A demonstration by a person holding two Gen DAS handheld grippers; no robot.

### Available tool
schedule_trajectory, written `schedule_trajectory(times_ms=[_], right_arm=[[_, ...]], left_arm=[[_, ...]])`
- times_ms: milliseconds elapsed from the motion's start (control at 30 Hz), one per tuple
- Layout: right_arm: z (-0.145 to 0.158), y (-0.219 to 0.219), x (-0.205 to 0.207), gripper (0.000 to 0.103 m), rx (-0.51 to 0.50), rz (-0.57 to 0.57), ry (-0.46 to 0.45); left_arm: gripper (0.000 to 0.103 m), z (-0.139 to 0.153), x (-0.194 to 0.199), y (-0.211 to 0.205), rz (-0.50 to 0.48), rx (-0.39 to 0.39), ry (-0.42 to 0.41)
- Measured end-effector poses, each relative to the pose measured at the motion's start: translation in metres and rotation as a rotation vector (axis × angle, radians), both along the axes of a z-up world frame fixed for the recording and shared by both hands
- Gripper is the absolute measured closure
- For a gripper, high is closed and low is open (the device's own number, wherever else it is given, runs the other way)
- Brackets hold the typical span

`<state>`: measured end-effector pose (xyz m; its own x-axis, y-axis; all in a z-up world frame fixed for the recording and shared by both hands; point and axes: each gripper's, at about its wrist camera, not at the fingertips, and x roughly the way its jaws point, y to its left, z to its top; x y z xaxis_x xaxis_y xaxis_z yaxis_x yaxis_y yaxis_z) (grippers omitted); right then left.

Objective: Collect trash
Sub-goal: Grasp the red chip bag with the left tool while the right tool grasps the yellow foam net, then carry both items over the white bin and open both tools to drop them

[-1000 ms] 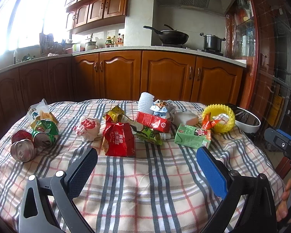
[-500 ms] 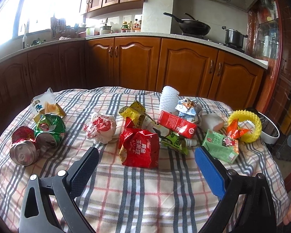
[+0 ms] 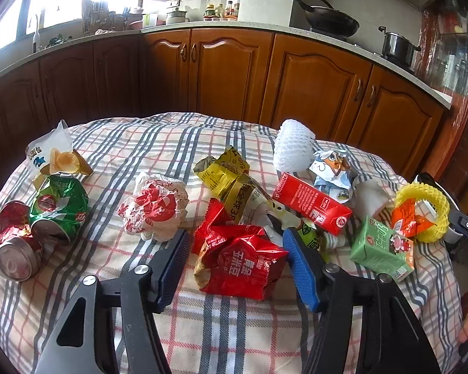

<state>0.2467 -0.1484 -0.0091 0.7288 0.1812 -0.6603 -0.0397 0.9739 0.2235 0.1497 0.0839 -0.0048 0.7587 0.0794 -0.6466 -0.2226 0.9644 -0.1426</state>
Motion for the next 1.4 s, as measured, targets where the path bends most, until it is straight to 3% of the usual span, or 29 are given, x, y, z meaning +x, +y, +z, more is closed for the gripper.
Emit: schedule_trajectory(times_ms=[100, 167, 233, 300, 433, 633, 933, 1400], right_arm=[[-0.008, -0.005, 0.016, 0.044, -0.013, -0.018, 0.033], [-0.015, -0.009, 0.024, 0.061, -0.015, -0.028, 0.06], [-0.019, -0.012, 0.027, 0.09, -0.005, -0.034, 0.066], [-0.015, -0.014, 0.023, 0.091, -0.007, -0.047, 0.034], [0.003, -0.017, 0.011, 0.092, -0.005, -0.071, -0.049], [0.027, -0.027, 0.0, 0.092, 0.026, -0.099, -0.134], [0.037, -0.032, -0.009, 0.092, 0.044, -0.089, -0.142], [0.04, -0.078, -0.027, 0.092, 0.046, -0.17, -0.141]], left_arm=[[0.055, -0.003, 0.005, 0.003, -0.015, -0.01, 0.001], [0.061, -0.003, 0.005, 0.003, -0.027, -0.011, -0.004], [0.068, -0.004, 0.003, 0.005, -0.032, -0.014, -0.008], [0.078, -0.003, -0.001, 0.007, -0.035, -0.019, -0.014], [0.08, 0.002, -0.013, 0.011, -0.053, -0.052, -0.036], [0.081, 0.027, -0.033, 0.003, -0.095, -0.04, -0.115], [0.081, 0.047, -0.029, -0.032, -0.222, -0.025, -0.17], [0.08, 0.057, 0.029, -0.095, -0.442, -0.026, -0.172]])
